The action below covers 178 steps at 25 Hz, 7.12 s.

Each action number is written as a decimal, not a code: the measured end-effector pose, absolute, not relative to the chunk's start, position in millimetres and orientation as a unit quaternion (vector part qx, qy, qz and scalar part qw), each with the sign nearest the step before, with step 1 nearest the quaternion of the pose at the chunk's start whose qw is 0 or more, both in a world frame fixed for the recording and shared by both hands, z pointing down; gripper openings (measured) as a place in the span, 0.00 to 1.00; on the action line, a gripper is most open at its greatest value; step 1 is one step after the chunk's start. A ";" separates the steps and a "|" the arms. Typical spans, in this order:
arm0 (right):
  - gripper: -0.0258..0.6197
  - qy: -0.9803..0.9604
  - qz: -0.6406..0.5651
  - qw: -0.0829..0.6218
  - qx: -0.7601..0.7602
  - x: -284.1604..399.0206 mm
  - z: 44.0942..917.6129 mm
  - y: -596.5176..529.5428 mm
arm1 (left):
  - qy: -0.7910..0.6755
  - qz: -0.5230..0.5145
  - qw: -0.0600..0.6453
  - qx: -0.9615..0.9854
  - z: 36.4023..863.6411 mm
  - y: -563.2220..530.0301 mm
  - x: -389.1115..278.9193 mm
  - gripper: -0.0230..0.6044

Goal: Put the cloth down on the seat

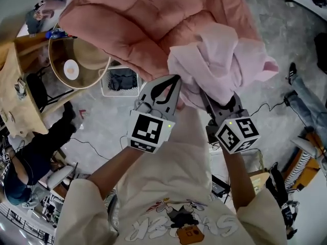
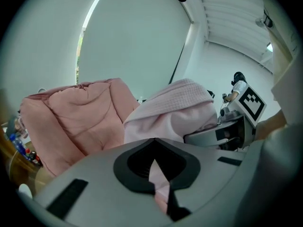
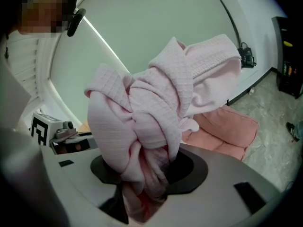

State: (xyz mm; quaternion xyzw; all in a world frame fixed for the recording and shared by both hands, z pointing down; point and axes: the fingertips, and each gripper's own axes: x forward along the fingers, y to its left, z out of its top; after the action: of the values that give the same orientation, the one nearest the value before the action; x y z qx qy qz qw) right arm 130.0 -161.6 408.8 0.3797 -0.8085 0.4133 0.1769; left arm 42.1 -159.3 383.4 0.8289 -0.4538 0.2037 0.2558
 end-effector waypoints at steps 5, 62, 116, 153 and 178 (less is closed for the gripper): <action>0.40 -0.805 0.420 0.193 0.372 133.2 446.4 -178.5 | -0.454 0.209 0.267 0.824 418.0 -177.0 52.3 0.04; 0.40 -0.789 0.430 0.304 0.316 158.4 761.7 -238.6 | -0.444 0.259 0.307 0.800 701.8 -243.6 104.1 0.04; 0.26 -0.728 0.414 0.230 0.495 163.0 623.0 -187.2 | -0.389 0.262 0.266 0.842 577.1 -163.0 59.9 0.04; 0.16 -0.756 0.360 0.160 0.523 31.2 370.4 41.5 | -0.356 0.197 0.235 0.883 378.2 26.4 -69.7 0.04; 0.16 -0.795 0.192 0.103 0.566 4.2 180.6 187.3 | -0.307 0.101 0.158 0.933 181.5 165.1 -61.2 0.04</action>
State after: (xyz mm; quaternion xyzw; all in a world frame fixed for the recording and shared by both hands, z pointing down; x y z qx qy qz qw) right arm 4.2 187.3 180.6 0.5659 -0.7952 0.1918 0.1032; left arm -61.2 165.1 181.5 0.9332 -0.3066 0.1014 0.1578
